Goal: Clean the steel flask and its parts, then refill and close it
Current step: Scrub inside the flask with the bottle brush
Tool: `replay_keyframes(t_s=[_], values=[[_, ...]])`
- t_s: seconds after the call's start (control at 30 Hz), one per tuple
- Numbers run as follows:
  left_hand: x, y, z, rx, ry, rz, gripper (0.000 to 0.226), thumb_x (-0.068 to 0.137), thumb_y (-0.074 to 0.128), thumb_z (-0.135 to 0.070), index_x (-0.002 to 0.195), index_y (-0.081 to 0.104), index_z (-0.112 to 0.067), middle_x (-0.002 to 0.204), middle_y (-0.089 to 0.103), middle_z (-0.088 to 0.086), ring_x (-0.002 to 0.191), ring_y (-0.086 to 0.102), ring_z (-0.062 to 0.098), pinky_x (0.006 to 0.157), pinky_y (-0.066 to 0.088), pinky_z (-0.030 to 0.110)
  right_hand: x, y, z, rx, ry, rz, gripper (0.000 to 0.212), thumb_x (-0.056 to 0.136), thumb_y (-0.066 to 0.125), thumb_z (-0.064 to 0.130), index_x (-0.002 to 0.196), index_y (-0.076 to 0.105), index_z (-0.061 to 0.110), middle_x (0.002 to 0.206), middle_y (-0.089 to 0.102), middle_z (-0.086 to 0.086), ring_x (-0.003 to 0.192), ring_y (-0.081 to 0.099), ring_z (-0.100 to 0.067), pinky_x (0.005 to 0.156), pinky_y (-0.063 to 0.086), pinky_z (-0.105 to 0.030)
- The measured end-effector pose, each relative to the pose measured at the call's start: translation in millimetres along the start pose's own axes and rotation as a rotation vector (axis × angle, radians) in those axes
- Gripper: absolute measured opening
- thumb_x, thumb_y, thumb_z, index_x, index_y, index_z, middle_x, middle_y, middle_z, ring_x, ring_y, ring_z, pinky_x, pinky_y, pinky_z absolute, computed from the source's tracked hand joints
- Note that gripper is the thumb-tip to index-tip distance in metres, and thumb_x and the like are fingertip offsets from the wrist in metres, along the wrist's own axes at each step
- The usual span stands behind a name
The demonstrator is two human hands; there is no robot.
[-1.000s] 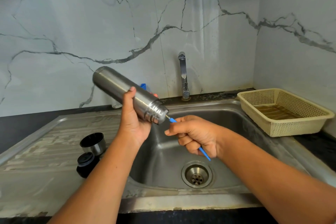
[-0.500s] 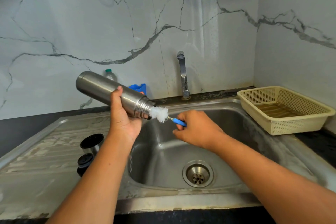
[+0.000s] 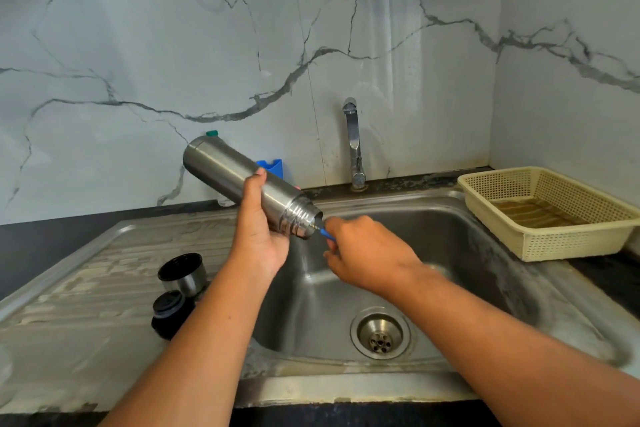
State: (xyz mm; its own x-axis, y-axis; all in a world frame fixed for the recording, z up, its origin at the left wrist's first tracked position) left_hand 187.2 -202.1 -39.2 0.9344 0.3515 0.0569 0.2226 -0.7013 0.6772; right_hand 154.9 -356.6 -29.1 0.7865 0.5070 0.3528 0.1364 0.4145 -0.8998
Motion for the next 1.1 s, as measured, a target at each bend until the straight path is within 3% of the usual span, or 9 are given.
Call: replay_keyframes(t_s=[0.13, 0.27, 0.37, 0.5, 0.63, 0.7, 0.77, 0.87, 1.1], values=[[5.6, -8.8, -20.3, -0.108, 0.046, -0.028, 0.045, 0.090, 0.072, -0.038, 0.124, 0.061, -0.012, 0.081, 0.075, 0.005, 0.071, 0.075, 0.019, 0.068, 0.063, 0.036, -3.8, -7.9, -15.6, -0.058, -0.014, -0.018, 0.014, 0.098, 0.051, 0.026, 0.088, 0.041, 0.026, 0.078, 0.058, -0.001, 0.070, 0.059, -0.026, 0.057, 0.046, -0.034], [-0.9, -1.5, 4.1, 0.033, -0.015, 0.003, 0.048, 0.089, 0.072, -0.041, 0.125, 0.062, -0.012, 0.088, 0.074, 0.010, 0.078, 0.073, 0.021, 0.079, 0.062, 0.038, -0.4, -0.4, -2.0, -0.013, -0.003, 0.005, 0.009, 0.096, 0.054, 0.027, 0.094, 0.046, 0.024, 0.088, 0.061, -0.005, 0.077, 0.061, -0.030, 0.062, 0.049, -0.036], [-2.6, 3.4, 0.9, 0.017, -0.007, 0.008, 0.047, 0.089, 0.072, -0.041, 0.125, 0.062, -0.013, 0.085, 0.074, 0.009, 0.077, 0.073, 0.021, 0.077, 0.061, 0.038, -1.3, -2.3, -3.0, 0.001, -0.008, -0.007, 0.008, 0.096, 0.053, 0.028, 0.094, 0.047, 0.023, 0.087, 0.062, -0.005, 0.077, 0.062, -0.029, 0.064, 0.052, -0.038], [7.0, -14.0, -18.1, -0.058, 0.065, -0.049, 0.051, 0.089, 0.073, -0.040, 0.129, 0.058, -0.012, 0.084, 0.076, 0.005, 0.076, 0.075, 0.020, 0.073, 0.062, 0.037, -7.0, -6.2, -18.6, -0.063, -0.008, -0.004, 0.022, 0.099, 0.048, 0.027, 0.079, 0.040, 0.025, 0.070, 0.051, 0.004, 0.061, 0.052, -0.017, 0.052, 0.037, -0.031], [1.5, -4.6, 3.5, 0.067, 0.008, -0.009, 0.053, 0.090, 0.070, -0.042, 0.132, 0.060, -0.011, 0.085, 0.074, 0.010, 0.078, 0.073, 0.022, 0.077, 0.061, 0.037, -1.8, 3.8, 2.0, 0.006, -0.025, 0.006, 0.014, 0.097, 0.051, 0.027, 0.086, 0.043, 0.024, 0.077, 0.052, 0.000, 0.071, 0.057, -0.026, 0.060, 0.048, -0.035], [5.6, -6.9, -7.3, 0.003, 0.024, -0.028, 0.051, 0.089, 0.071, -0.042, 0.128, 0.060, -0.012, 0.083, 0.074, 0.009, 0.076, 0.073, 0.021, 0.075, 0.061, 0.037, -2.5, -0.6, -3.2, 0.004, -0.029, -0.006, 0.020, 0.097, 0.050, 0.027, 0.081, 0.041, 0.023, 0.072, 0.051, 0.002, 0.066, 0.054, -0.023, 0.056, 0.043, -0.033], [13.5, -18.1, -19.0, -0.058, 0.058, -0.066, 0.055, 0.087, 0.074, -0.041, 0.130, 0.059, -0.011, 0.089, 0.074, 0.009, 0.076, 0.074, 0.021, 0.071, 0.061, 0.037, -4.9, -2.6, -13.9, -0.030, -0.027, 0.008, 0.025, 0.098, 0.049, 0.026, 0.075, 0.039, 0.024, 0.069, 0.050, 0.002, 0.060, 0.050, -0.019, 0.052, 0.036, -0.032], [11.8, -17.1, -4.7, 0.016, 0.032, -0.042, 0.071, 0.083, 0.077, -0.044, 0.141, 0.055, -0.010, 0.100, 0.071, 0.013, 0.082, 0.073, 0.024, 0.077, 0.061, 0.039, -1.9, 3.0, -8.4, -0.032, -0.025, 0.036, 0.024, 0.098, 0.049, 0.026, 0.077, 0.038, 0.025, 0.070, 0.048, 0.003, 0.061, 0.050, -0.020, 0.053, 0.038, -0.032], [13.9, -16.9, -18.3, -0.061, 0.067, -0.049, 0.063, 0.088, 0.072, -0.042, 0.139, 0.054, -0.010, 0.088, 0.072, 0.009, 0.074, 0.073, 0.021, 0.068, 0.061, 0.036, -3.5, -6.1, -10.6, -0.040, -0.030, 0.019, 0.034, 0.098, 0.048, 0.026, 0.069, 0.030, 0.027, 0.068, 0.047, 0.003, 0.059, 0.047, -0.017, 0.051, 0.033, -0.031]])
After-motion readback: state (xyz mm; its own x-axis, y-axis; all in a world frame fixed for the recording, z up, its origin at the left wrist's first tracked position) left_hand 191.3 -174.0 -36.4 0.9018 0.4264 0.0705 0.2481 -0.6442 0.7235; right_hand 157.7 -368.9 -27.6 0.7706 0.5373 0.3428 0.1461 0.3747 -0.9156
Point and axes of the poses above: each hand's wrist, its own x-axis towards the middle knuckle, its own y-axis out of the palm, z = x × y, the point moved 9 cm from there along x, towards the middle knuckle
